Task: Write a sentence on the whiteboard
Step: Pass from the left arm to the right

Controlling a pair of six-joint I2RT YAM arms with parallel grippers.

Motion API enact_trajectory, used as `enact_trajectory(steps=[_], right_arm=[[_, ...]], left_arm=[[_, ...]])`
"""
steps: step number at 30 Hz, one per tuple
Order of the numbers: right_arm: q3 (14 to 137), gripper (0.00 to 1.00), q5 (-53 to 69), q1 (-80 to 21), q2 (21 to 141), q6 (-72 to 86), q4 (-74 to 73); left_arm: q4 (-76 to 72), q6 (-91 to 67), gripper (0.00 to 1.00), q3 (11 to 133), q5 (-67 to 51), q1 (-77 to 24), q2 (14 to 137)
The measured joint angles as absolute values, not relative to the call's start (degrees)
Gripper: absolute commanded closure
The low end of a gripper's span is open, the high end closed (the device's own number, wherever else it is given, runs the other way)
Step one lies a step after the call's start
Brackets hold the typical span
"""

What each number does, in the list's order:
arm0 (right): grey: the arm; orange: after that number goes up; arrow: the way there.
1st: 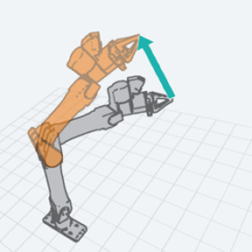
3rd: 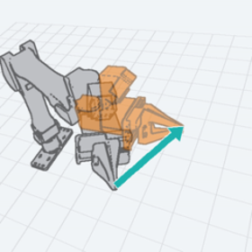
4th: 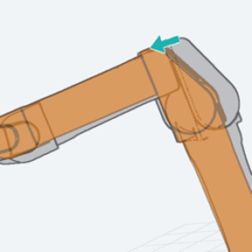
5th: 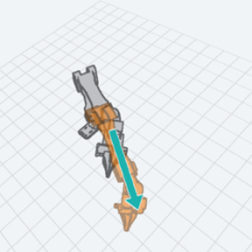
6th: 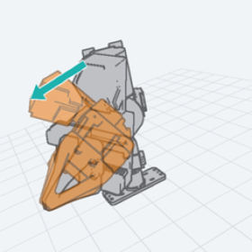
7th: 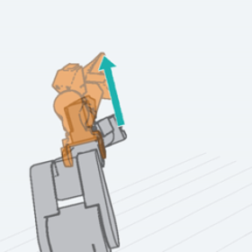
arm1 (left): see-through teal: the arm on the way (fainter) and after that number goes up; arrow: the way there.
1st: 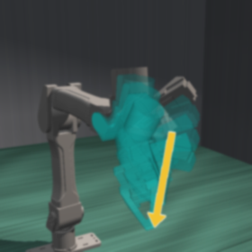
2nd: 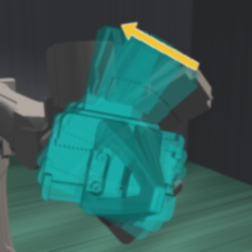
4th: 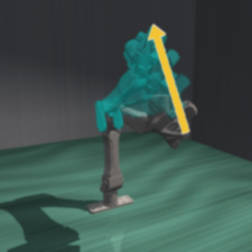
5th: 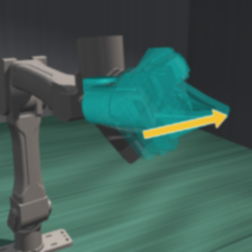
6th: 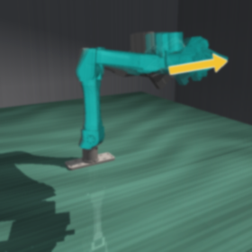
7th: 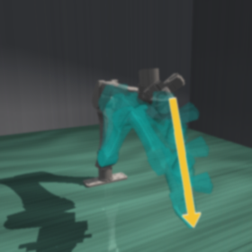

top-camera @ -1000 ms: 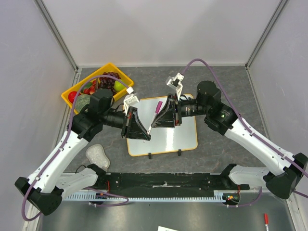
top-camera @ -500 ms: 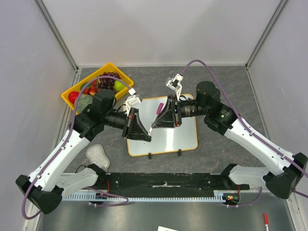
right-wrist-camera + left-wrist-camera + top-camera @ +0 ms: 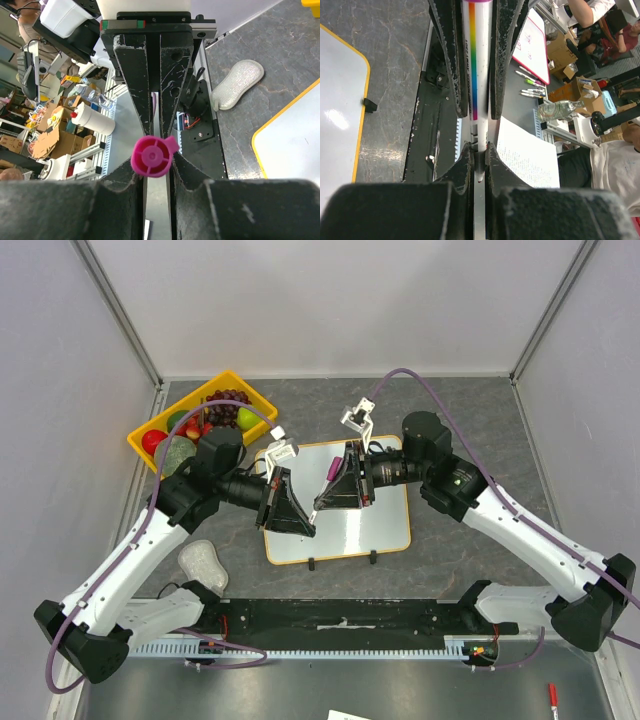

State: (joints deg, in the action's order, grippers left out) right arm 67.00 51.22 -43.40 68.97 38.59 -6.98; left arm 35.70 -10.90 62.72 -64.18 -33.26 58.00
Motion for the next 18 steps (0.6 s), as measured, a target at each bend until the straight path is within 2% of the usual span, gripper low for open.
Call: enact_trajectory(steps=[3,6,10,11,12,14,16,18], right_arm=[[67.0,0.8,51.3,-43.6,69.3,38.6,-7.0],[66.8,1.0,51.2,-43.7,69.3,38.5,-7.0],[66.3,1.0,51.0,-43.7,69.3,38.2,-6.9],[66.2,1.0,51.0,-43.7,69.3,38.1,-6.8],[66.0,1.0,50.9,-43.7,69.3,38.1,-6.6],[65.7,1.0,50.5,-43.7,69.3,37.9,-6.6],[65.1,1.0,49.8,-43.7,69.3,37.5,-7.0],[63.9,1.0,48.4,-43.7,69.3,36.9,-8.1]], left_arm=[[35.7,-10.9,0.98,62.6,-64.0,-33.4,58.0],[35.9,-10.9,0.98,62.5,-63.9,-33.5,58.0],[36.1,-10.9,0.98,62.4,-63.7,-33.6,58.0],[36.3,-10.9,0.95,62.4,-63.6,-33.6,58.0],[36.4,-10.9,0.85,62.3,-63.5,-33.6,58.0],[36.4,-10.9,0.55,62.1,-63.2,-33.6,58.0],[36.0,-10.7,0.39,61.5,-62.9,-33.6,57.9],[35.6,-10.8,0.32,60.6,-62.0,-33.7,57.1]])
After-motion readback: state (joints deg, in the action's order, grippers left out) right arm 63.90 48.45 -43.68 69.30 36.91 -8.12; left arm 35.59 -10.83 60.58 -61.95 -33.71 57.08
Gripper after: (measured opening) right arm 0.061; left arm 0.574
